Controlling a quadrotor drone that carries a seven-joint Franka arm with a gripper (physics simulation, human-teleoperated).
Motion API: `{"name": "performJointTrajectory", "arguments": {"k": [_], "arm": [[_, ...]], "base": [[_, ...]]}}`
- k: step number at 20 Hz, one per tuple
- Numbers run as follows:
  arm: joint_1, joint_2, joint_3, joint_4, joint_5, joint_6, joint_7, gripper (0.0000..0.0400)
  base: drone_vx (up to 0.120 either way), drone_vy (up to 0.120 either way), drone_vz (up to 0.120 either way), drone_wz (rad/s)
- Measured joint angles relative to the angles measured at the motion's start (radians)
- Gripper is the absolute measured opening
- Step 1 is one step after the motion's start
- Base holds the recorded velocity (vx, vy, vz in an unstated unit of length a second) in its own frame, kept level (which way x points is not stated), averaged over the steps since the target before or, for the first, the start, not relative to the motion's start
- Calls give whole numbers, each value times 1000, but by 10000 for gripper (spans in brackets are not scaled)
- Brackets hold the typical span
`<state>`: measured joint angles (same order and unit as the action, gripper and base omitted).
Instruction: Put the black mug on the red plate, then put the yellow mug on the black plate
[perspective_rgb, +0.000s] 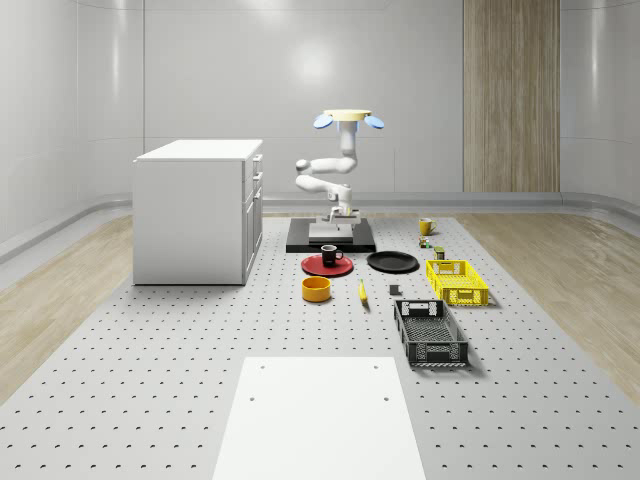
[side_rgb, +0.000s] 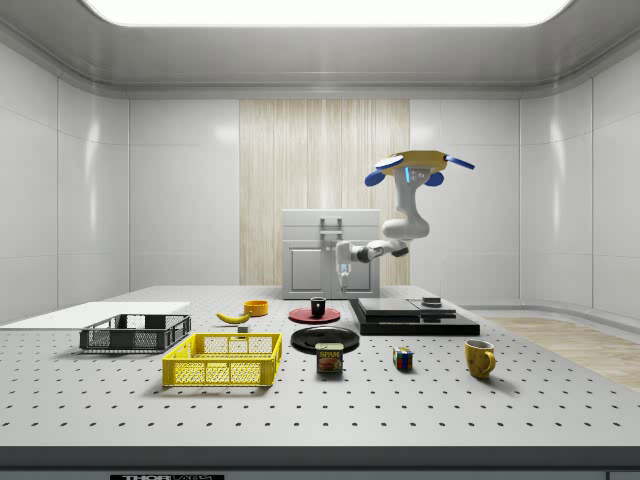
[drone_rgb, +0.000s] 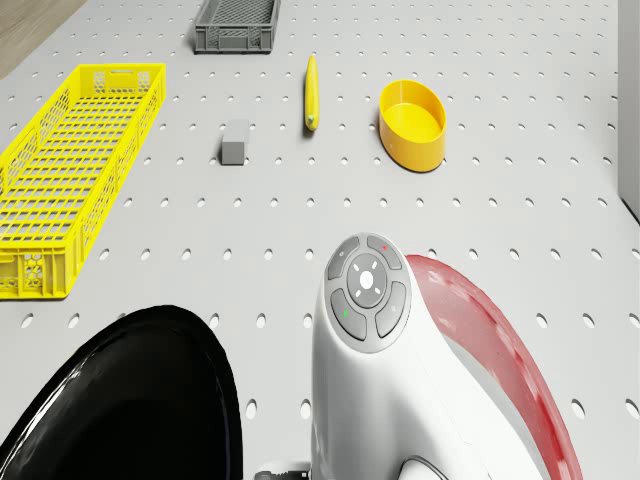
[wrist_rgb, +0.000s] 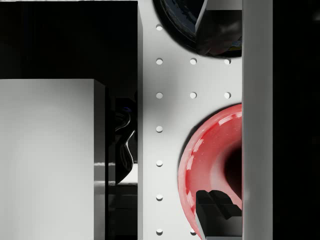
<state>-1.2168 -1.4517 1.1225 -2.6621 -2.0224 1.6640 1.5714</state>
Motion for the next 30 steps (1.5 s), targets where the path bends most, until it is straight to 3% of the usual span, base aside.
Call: {"name": "performJointTrajectory", "arguments": {"k": [30], "arm": [[-5,-10,1,1,5,9,4,400]], "base": [[-120,120,0,0]]}}
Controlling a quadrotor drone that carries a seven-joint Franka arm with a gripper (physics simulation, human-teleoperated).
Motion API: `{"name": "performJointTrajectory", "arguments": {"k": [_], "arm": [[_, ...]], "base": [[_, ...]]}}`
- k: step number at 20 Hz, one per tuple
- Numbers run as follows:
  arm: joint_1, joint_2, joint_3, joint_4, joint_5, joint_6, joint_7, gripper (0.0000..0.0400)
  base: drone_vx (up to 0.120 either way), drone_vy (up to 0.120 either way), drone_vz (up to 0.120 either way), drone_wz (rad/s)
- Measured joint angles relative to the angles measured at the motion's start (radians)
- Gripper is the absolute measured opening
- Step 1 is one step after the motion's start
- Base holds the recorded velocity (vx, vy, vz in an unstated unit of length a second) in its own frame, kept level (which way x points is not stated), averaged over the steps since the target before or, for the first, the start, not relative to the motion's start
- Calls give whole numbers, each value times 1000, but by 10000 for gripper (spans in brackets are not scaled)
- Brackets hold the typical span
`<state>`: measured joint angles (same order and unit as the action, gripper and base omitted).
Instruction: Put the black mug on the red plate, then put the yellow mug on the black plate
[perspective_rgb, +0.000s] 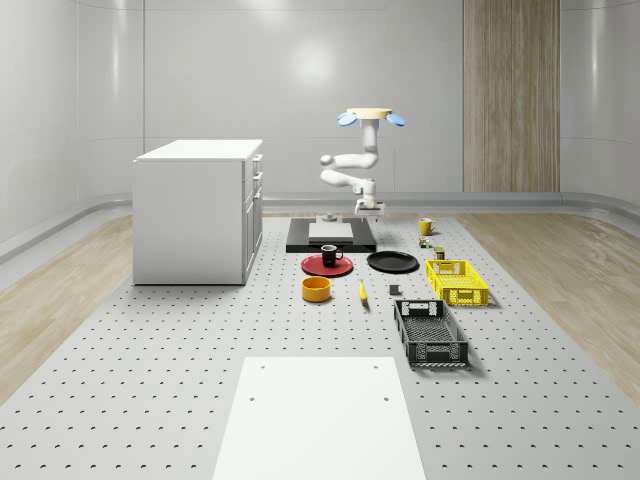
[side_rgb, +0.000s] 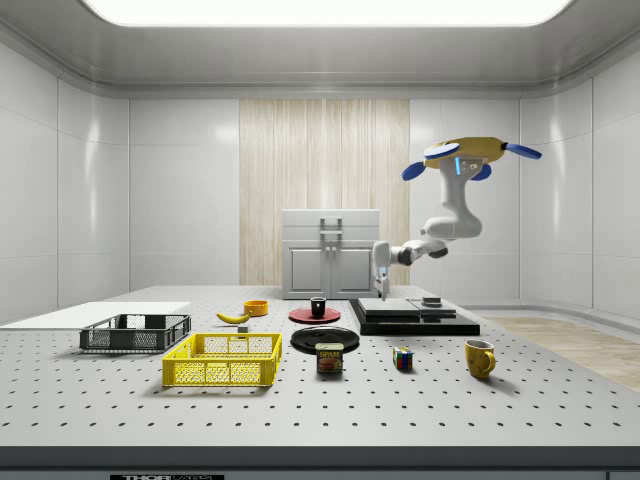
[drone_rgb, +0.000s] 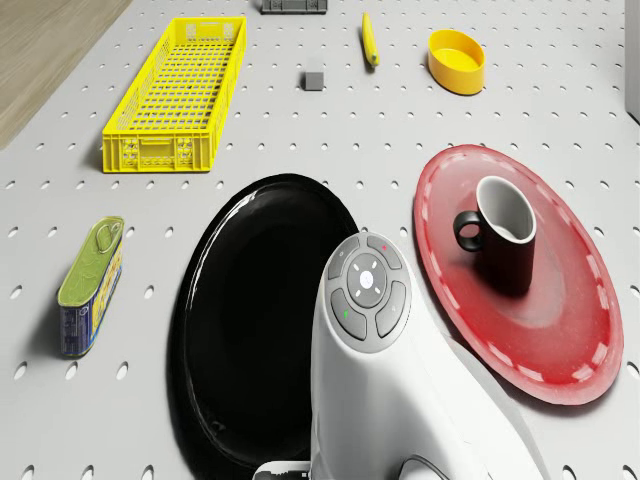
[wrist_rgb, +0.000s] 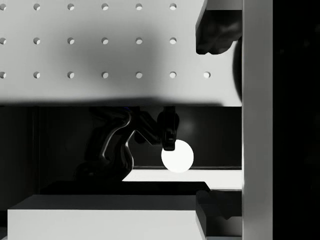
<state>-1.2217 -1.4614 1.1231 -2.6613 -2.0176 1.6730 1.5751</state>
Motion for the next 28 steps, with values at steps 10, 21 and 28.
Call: {"name": "performJointTrajectory", "arguments": {"k": [10,21,28], "arm": [[-1,-2,0,0,1,2,1,400],[-2,-5,0,0,2,5,2,400],[-3,-6,0,1,3,6,2,400]], "base": [[-120,120,0,0],[-120,120,0,0],[-120,120,0,0]]}}
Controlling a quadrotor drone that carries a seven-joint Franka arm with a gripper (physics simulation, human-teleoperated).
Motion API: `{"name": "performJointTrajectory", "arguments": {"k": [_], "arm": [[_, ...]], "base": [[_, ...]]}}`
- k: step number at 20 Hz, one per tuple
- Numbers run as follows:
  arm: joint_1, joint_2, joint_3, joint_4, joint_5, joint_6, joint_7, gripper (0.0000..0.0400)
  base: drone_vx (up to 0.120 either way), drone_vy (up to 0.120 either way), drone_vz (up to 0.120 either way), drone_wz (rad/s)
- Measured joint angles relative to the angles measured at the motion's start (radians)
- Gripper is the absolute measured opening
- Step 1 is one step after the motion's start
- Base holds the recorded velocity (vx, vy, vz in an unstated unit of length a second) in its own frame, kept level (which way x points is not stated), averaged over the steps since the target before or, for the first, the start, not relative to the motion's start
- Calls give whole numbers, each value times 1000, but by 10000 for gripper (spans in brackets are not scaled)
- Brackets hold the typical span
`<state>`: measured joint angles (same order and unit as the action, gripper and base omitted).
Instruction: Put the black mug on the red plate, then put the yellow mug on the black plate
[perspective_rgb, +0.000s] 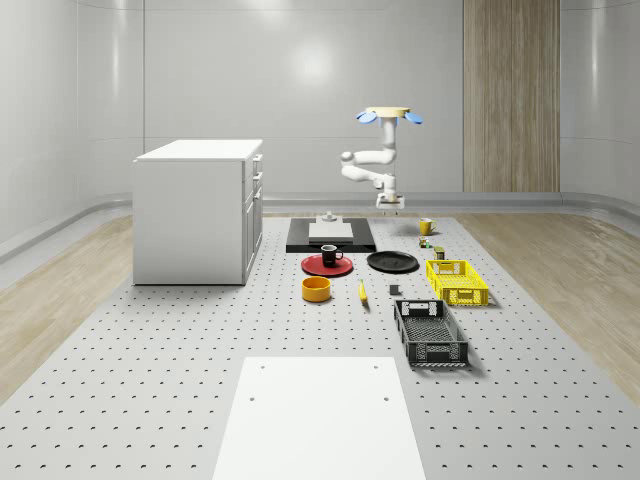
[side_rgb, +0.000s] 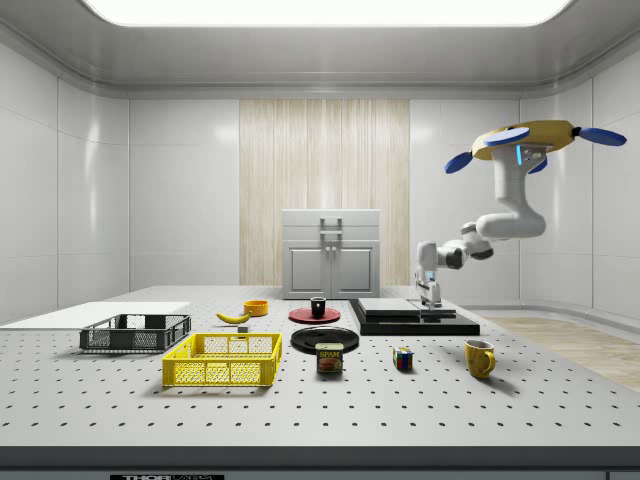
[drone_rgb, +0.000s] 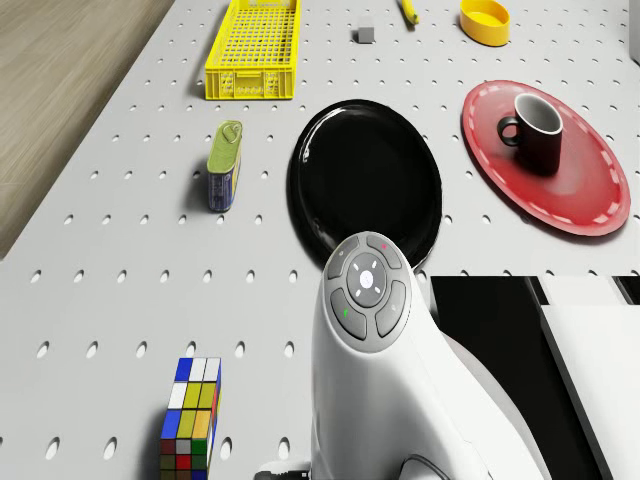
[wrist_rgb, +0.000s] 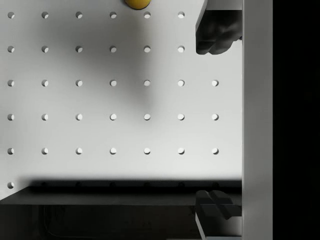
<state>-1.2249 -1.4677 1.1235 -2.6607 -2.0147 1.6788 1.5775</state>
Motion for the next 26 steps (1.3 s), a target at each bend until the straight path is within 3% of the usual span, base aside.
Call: {"name": "performJointTrajectory", "arguments": {"k": [13,17,26], "arm": [[-1,-2,0,0,1,2,1,400],[-1,-3,0,0,1,3,1,400],[-2,-4,0,0,2,4,2,400]], "base": [[-120,120,0,0],[0,120,0,0],[0,120,-89,0]]}}
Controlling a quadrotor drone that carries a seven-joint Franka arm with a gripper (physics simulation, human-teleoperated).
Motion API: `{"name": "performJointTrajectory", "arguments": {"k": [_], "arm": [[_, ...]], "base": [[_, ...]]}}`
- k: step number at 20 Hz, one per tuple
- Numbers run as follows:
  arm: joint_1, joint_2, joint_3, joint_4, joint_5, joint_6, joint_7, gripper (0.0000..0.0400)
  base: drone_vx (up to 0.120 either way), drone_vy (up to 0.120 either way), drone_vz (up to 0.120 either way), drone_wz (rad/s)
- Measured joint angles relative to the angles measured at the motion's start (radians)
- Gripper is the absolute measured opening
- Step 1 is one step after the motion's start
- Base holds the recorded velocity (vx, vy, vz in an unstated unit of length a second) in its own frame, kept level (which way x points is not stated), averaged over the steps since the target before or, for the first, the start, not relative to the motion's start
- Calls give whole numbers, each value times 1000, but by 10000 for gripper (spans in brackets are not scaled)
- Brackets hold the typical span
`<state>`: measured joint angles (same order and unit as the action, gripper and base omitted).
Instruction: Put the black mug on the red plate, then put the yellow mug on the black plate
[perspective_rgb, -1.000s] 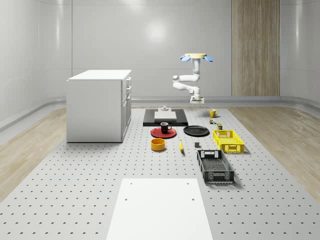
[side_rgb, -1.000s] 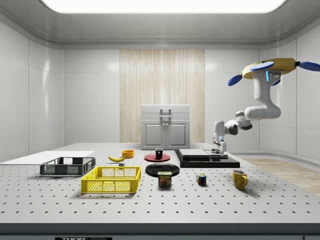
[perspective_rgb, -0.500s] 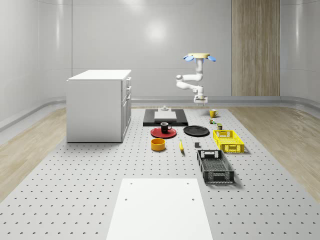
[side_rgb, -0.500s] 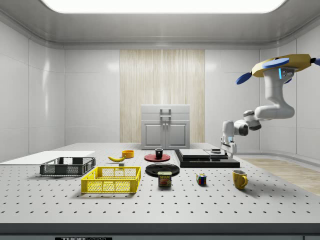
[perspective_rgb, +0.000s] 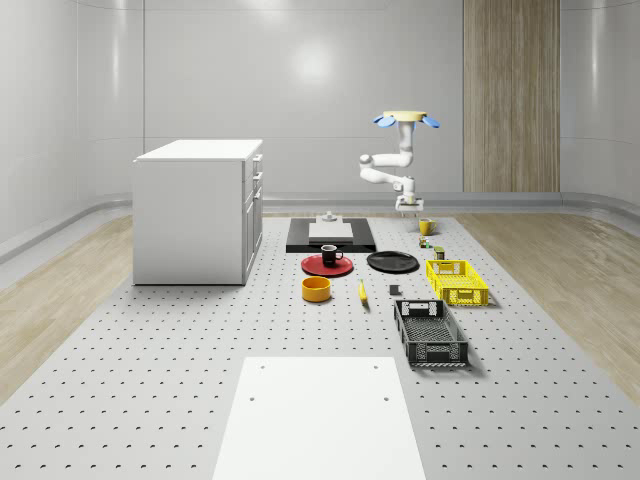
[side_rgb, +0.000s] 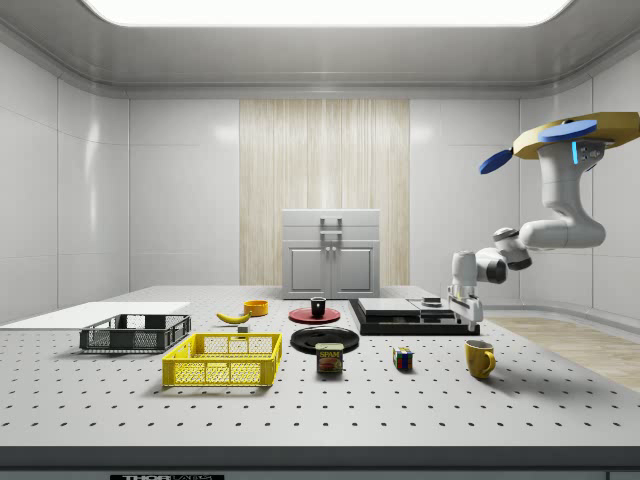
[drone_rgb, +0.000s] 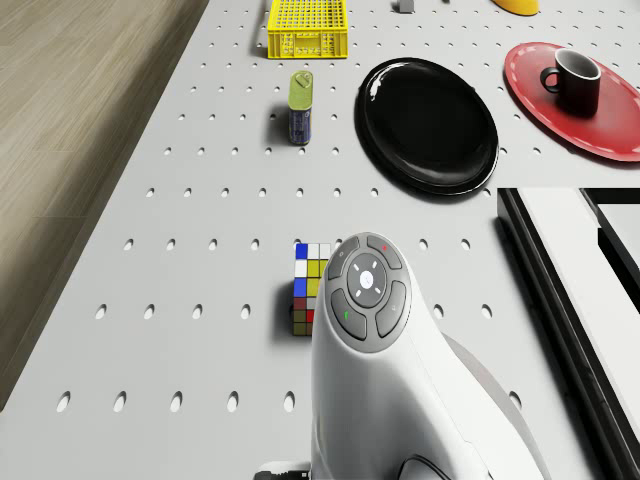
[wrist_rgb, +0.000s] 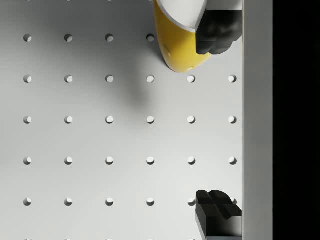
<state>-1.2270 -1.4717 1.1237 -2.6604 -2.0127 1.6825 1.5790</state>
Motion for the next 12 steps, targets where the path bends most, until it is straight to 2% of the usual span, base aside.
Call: {"name": "performJointTrajectory", "arguments": {"k": [5,10,12], "arm": [[0,-1,0,0,0,1,0,400],[-1,-1,0,0,1,1,0,400],[-1,-1,0,0,1,1,1,400]], "base": [[0,120,0,0],[0,120,-104,0],[0,120,-40,0]]}}
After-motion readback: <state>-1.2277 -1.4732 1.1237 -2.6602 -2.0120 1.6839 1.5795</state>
